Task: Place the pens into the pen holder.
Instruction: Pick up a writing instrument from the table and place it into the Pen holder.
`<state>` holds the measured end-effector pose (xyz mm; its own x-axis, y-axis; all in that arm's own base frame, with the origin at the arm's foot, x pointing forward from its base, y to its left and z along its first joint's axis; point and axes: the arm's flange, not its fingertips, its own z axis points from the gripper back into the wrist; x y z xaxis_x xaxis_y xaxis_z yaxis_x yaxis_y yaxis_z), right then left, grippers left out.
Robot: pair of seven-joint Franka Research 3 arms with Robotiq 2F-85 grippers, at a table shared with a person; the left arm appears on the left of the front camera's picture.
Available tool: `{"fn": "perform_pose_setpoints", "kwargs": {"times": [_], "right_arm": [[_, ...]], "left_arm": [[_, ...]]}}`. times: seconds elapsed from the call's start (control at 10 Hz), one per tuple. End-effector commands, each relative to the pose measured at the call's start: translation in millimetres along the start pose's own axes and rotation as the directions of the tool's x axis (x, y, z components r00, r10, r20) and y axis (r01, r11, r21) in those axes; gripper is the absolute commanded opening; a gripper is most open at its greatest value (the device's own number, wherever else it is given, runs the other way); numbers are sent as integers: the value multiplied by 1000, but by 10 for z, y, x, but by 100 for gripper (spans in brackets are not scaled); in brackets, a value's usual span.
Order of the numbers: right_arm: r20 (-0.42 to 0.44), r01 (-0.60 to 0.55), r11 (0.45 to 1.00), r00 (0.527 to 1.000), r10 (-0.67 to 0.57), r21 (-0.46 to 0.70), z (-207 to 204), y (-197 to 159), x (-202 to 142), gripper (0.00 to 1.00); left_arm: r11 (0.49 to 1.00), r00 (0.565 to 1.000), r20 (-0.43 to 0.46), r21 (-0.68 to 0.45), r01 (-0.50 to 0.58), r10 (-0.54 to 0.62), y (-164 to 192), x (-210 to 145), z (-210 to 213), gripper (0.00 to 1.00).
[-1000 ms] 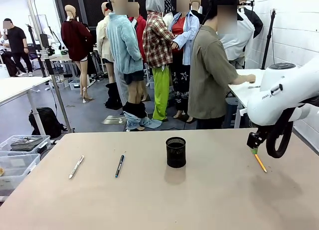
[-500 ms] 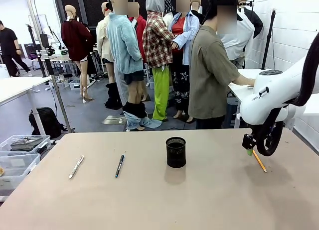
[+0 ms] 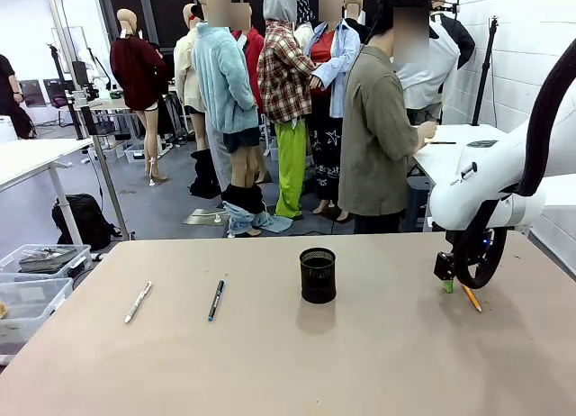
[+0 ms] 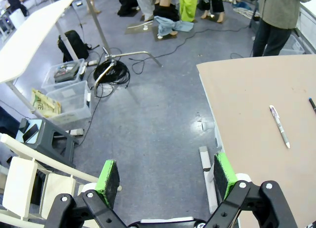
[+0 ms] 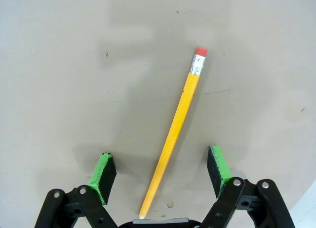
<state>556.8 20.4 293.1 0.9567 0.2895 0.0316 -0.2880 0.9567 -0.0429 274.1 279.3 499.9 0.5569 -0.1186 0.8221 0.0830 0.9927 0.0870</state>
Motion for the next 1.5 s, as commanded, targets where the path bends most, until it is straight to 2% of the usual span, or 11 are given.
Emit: {"fn": "perform_pose_setpoints", "kwargs": {"times": [0.0, 0.2, 0.3, 0.7, 0.9, 1.1, 1.3, 1.4], "right_arm": [[-2, -4, 999, 1000, 4, 36, -8, -91, 47, 53], [-13, -19, 999, 1000, 20, 41, 7, -109, 66, 13], [-24, -27, 998, 999, 28, 52, 6, -115, 79, 0], [-66, -62, 996, 996, 66, 64, 5, -94, 103, 0], [-48, -116, 990, 992, 120, 75, 86, -75, 78, 0], [83, -281, 954, 958, 274, 104, 364, -108, -67, 0], [215, -430, 898, 889, 404, 94, 680, -136, -172, 0], [330, -543, 834, 807, 489, 93, 811, -108, -215, 0]], "left_arm": [[1000, 1000, 1, 9, -17, 17, 7, 2, -19, 100], [1000, 1000, 1, 9, -17, 17, 7, 2, -19, 100], [1000, 1000, 1, 9, -17, 17, 7, 2, -19, 100], [1000, 1000, 1, 9, -17, 17, 7, 2, -19, 100], [1000, 1000, 1, 9, -17, 17, 7, 2, -19, 100], [1000, 1000, 1, 9, -17, 17, 7, 2, -19, 100], [1000, 1000, 1, 9, -17, 17, 7, 2, -19, 100], [1000, 1000, 1, 9, -17, 17, 7, 2, -19, 100]]}}
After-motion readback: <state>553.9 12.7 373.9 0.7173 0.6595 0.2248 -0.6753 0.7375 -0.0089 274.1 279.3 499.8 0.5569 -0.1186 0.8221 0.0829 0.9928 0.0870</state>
